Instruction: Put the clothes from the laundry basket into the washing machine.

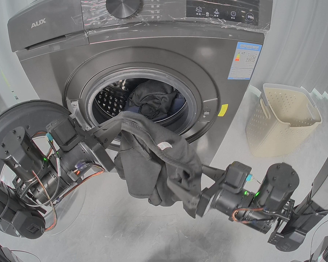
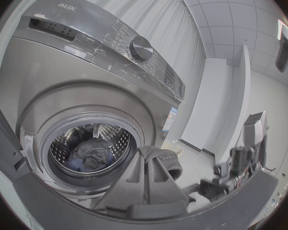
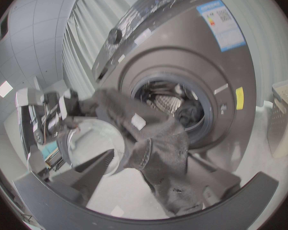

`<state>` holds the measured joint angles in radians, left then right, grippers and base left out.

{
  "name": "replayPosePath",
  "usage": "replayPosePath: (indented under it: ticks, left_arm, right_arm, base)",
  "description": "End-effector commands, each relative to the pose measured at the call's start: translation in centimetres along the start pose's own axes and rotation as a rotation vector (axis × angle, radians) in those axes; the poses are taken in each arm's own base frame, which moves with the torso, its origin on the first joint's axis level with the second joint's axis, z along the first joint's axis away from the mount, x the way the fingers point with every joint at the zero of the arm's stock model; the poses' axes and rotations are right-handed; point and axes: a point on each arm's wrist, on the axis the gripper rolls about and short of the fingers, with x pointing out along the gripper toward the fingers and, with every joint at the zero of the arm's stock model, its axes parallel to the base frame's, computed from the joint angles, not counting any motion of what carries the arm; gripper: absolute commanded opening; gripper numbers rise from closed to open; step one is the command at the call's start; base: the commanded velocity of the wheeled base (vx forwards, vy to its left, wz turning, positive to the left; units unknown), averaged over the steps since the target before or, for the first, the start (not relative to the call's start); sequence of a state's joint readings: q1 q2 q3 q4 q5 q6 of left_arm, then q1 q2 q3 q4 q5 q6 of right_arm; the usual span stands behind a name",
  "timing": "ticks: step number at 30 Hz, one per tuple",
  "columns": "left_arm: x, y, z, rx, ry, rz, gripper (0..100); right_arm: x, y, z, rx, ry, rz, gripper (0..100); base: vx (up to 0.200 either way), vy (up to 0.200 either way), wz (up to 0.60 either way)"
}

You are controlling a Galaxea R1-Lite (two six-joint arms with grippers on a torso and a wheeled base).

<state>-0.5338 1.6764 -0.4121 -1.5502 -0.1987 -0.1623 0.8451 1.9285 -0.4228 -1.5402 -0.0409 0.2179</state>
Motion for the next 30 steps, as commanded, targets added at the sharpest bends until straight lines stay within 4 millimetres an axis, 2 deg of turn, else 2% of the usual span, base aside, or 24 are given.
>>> replayPosePath:
  ticks: [1,5,12,24,30]
  left_arm:
    - [0.6,0.2,0.7,0.005,-0.041,0.023,0]
    - [0.7,0.1,0.9,0.006,-0.051,0.025,0]
    - [0.7,0.1,1.2,0.006,-0.059,0.02,0]
    - [-0.1,-1.2,2.1,0.003,-0.084,-0.028,0]
    - [-0.1,-1.3,2.2,0.006,-0.088,-0.033,0]
  right_arm:
    - [-1.3,0.5,-4.8,-0.004,0.209,0.012,100]
    - [-1.5,0.7,-5.9,0.002,0.254,0.016,100]
    - [-0.8,0.0,-5.9,0.001,0.239,-0.011,100]
    - [4.7,-3.0,-7.7,0.01,0.173,-0.086,100]
    - [6.3,-3.6,-8.5,0.001,0.156,-0.087,100]
  base:
    - [0.0,0.0,0.0]
    - [0.0,0.0,0.0]
    - [0.0,0.0,0.0]
    - [0.0,0.0,0.0]
    - [0.0,0.0,0.0]
